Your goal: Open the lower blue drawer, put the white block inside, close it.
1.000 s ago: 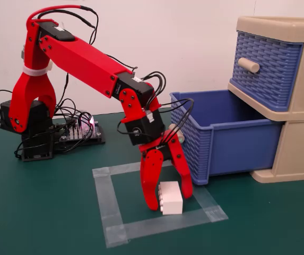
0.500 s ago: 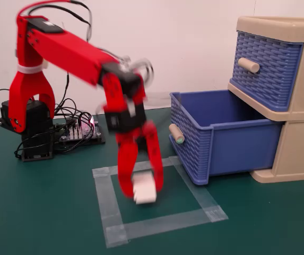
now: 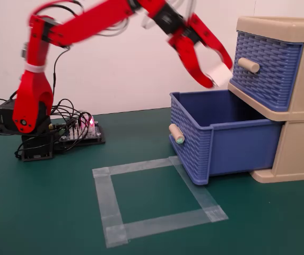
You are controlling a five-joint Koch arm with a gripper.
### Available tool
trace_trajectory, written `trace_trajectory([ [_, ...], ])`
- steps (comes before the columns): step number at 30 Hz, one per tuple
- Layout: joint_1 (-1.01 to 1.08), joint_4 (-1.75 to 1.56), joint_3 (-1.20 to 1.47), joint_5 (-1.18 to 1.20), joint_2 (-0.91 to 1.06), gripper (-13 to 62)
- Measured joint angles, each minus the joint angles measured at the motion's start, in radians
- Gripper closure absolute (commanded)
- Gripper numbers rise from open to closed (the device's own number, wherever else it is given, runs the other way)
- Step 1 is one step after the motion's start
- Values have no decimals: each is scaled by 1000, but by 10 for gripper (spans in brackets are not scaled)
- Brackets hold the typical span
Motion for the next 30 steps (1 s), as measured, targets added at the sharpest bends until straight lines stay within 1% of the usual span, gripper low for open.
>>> trace_trajectory([
  [1, -9, 0, -8, 2, -21, 536],
  [2, -14, 0, -12, 0, -31, 465],
  [3, -15, 0, -11, 0, -34, 370],
  [5, -18, 0, -17, 2, -32, 207],
  [6, -25, 0, -23, 2, -32, 178],
  [8, -31, -2, -23, 2, -32, 163],
  [12, -34, 20, -25, 6, -29, 163],
  [15, -34, 101, -23, 8, 26, 163],
  [18, -35, 314, -25, 8, 141, 163],
  [21, -31, 595, 21, -37, 186, 163],
  [23, -23, 657, 100, -94, 186, 163],
  [26, -23, 647, 201, -149, 160, 163],
  [30, -23, 569, 206, -155, 20, 163],
])
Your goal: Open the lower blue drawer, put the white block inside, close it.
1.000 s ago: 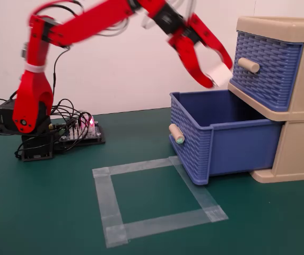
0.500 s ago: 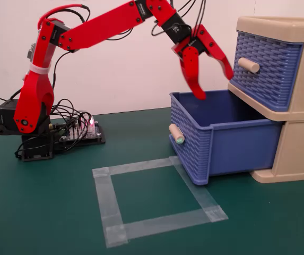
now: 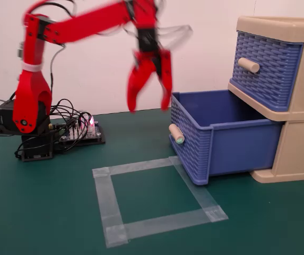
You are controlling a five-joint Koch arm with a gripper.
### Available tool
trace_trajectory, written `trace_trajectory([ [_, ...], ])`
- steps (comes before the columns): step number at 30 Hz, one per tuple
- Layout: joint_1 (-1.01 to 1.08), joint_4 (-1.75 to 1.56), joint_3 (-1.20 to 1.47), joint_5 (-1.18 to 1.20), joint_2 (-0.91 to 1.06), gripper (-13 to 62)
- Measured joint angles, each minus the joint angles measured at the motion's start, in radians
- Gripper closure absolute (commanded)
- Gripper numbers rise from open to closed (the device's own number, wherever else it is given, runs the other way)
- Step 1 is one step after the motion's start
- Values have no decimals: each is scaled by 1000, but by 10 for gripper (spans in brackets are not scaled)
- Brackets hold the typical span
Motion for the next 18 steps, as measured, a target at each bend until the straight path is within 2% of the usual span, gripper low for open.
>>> trace_trajectory([
  [3, -8, -87, -40, 2, -103, 163],
  [13, -71, -538, -575, -2, -508, 156],
  [18, -87, -509, -707, -2, -600, 154],
])
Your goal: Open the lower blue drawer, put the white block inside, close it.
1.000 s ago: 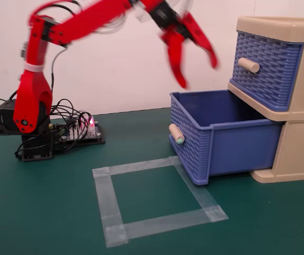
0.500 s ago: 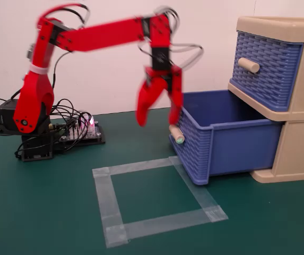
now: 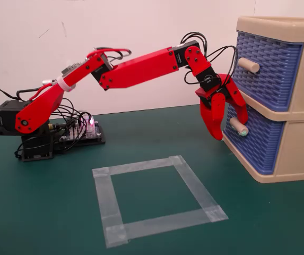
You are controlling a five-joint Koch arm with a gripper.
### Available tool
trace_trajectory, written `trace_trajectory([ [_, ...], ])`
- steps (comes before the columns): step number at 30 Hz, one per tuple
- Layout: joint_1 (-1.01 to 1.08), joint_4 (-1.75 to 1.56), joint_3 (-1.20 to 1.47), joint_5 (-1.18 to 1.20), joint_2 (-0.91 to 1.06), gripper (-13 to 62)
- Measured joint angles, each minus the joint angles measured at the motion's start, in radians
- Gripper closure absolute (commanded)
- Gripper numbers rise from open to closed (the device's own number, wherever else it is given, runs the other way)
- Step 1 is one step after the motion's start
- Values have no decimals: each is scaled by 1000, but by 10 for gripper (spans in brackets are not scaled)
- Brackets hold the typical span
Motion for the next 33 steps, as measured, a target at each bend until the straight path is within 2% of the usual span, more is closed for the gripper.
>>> trace_trajectory([
  [4, 3, 100, -32, -2, 55, 155],
  [8, 51, 538, -35, -5, 308, 154],
  [10, 112, 643, -8, -11, 442, 154],
  [15, 318, 650, 526, -89, 792, 154],
  [16, 407, 652, 706, -135, 884, 154],
  [17, 466, 650, 767, -173, 931, 154],
  [19, 673, 646, 1000, -351, 1054, 155],
  [21, 856, 626, 1103, -548, 1118, 154],
  [22, 1009, 614, 1226, -747, 1157, 155],
  [25, 1299, 540, 1439, -1167, 1189, 155],
  [27, 1391, 492, 1560, -1353, 1193, 156],
  [28, 1420, 442, 1701, -1442, 1213, 156],
  [30, 1424, 364, 1847, -1486, 1261, 156],
  [31, 1425, 290, 2002, -1483, 1331, 156],
  [33, 1425, 206, 2121, -1479, 1442, 154],
])
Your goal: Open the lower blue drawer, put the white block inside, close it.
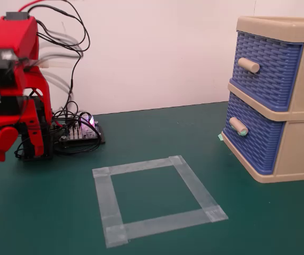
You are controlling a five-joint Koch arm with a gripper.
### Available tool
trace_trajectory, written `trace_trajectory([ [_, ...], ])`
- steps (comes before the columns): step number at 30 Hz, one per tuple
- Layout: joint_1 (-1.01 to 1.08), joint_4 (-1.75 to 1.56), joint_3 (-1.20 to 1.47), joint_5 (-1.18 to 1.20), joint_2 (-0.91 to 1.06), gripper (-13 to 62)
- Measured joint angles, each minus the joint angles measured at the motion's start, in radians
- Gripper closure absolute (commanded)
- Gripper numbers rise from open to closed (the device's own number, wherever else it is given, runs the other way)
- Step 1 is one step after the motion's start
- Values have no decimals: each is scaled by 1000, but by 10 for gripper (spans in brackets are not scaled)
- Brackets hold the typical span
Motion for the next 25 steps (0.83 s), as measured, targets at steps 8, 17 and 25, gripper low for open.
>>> trace_trajectory([
  [8, 3, -48, 170, 31, 192, 150],
  [17, 3, -48, 170, 34, 192, 149],
  [25, 3, -48, 170, 34, 192, 149],
])
